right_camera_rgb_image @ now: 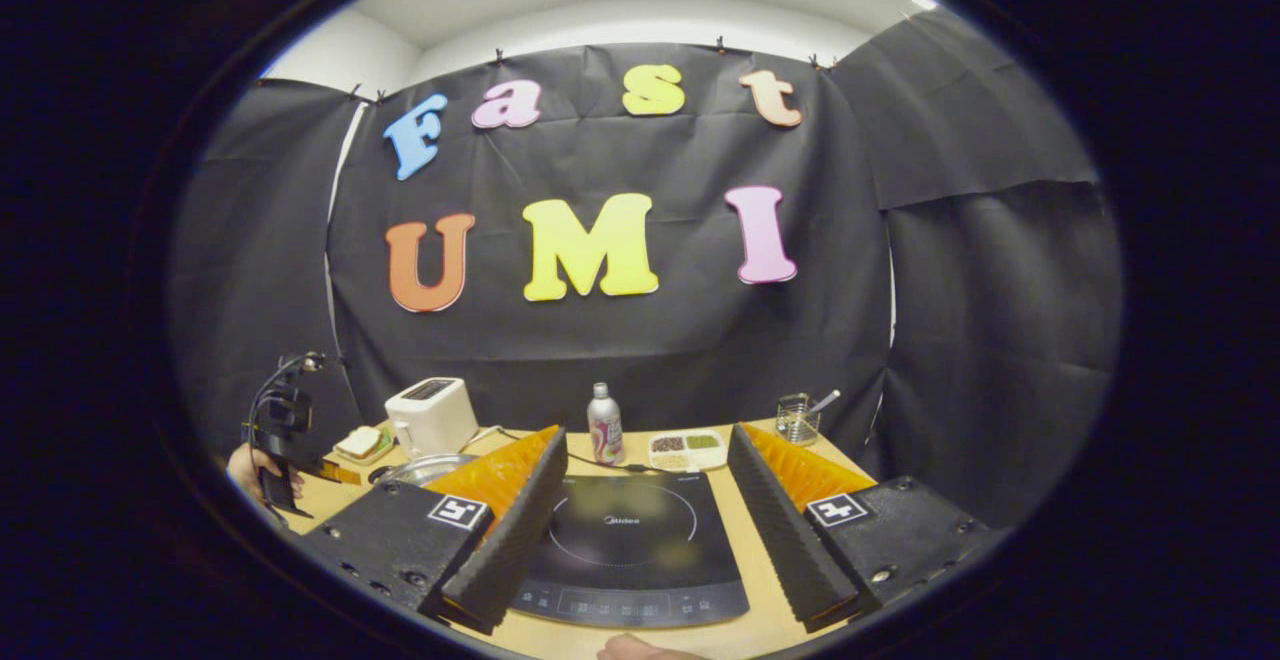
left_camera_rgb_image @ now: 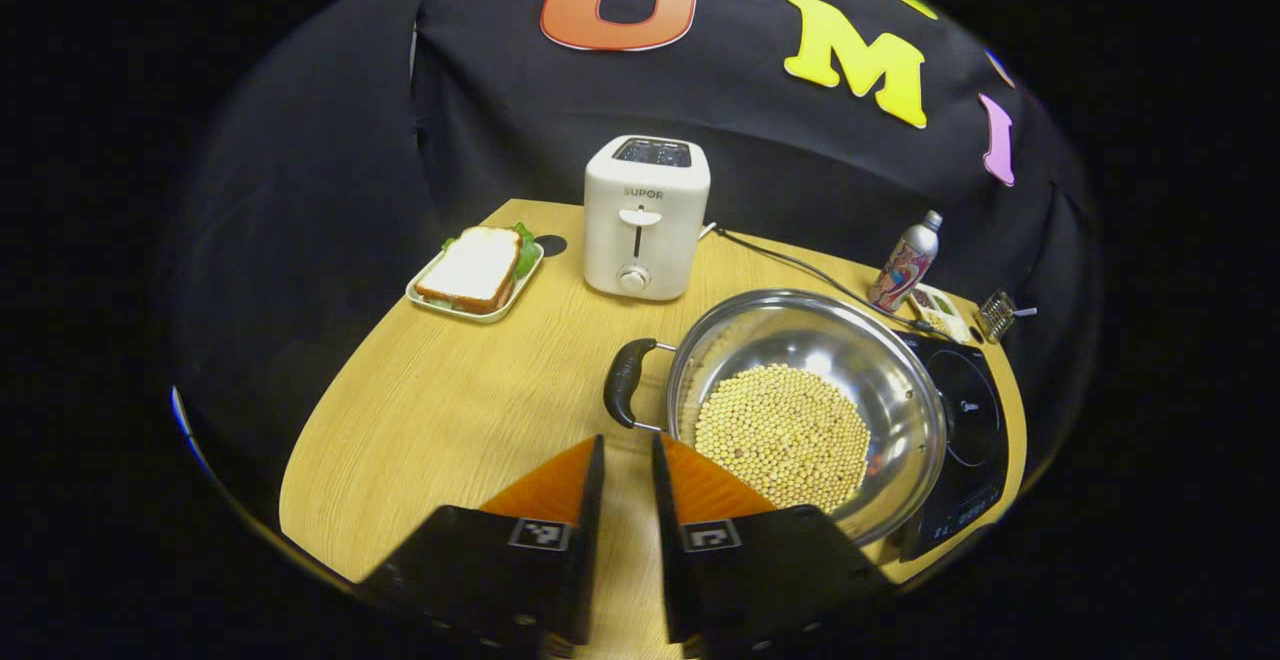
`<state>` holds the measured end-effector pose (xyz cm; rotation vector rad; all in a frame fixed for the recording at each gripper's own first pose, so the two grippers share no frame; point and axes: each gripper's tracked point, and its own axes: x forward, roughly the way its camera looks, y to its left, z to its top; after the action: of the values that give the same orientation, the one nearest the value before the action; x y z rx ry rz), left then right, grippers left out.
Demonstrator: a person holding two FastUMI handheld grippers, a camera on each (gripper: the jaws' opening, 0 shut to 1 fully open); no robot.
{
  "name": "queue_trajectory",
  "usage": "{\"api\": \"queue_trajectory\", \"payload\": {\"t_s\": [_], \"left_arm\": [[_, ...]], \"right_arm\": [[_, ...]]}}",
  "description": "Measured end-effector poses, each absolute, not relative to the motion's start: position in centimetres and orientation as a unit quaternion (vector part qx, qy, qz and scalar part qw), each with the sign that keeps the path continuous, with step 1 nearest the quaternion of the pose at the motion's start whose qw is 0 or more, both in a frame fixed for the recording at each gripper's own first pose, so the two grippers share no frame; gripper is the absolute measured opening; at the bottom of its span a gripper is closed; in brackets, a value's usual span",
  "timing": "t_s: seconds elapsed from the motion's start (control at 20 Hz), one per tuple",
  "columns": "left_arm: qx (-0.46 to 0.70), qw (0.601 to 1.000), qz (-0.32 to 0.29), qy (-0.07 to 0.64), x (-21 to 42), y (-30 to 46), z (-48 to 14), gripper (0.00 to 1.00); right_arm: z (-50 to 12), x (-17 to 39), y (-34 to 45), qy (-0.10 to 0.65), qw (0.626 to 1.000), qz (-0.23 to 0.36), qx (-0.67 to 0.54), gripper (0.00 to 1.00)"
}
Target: First push the handle of the pot to place it horizontally, then grasp the pot with both hands and set it on the induction cooktop.
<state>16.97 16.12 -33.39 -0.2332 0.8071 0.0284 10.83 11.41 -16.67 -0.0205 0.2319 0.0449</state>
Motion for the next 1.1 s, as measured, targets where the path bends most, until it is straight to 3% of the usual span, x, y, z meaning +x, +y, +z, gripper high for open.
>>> {"api": "queue_trajectory", "payload": {"t_s": [0.05,0.1,0.2,0.25,0.3,0.7,1.1], "left_arm": [[-0.108,0.916,0.014,0.386,16.9,16.2,-32.9,0.31],[-0.097,0.921,0.017,0.376,16.8,16.5,-32.3,0.64],[-0.070,0.931,0.027,0.358,16.9,17.0,-31.5,0.98],[-0.066,0.933,0.026,0.353,17.0,16.9,-31.2,0.98],[-0.065,0.936,0.025,0.345,17.1,16.8,-30.7,0.98],[-0.081,0.949,0.020,0.305,20.1,16.9,-31.4,0.97],[-0.074,0.938,0.001,0.338,22.2,16.4,-35.6,0.97]], "right_arm": [[-17.1,11.1,12.3,0.121,0.992,0.029,-0.004,1.00],[-17.8,11.4,12.9,0.131,0.991,0.032,0.002,0.97],[-19.7,12.3,13.5,0.152,0.988,0.029,0.001,1.00],[-20.7,12.8,13.6,0.165,0.986,0.023,-0.002,0.96],[-21.7,13.3,13.9,0.176,0.984,0.022,-0.004,1.00],[-30.9,17.2,18.8,0.262,0.963,0.051,-0.030,0.97],[-39.4,20.8,23.4,0.344,0.936,0.064,-0.046,0.97]]}}
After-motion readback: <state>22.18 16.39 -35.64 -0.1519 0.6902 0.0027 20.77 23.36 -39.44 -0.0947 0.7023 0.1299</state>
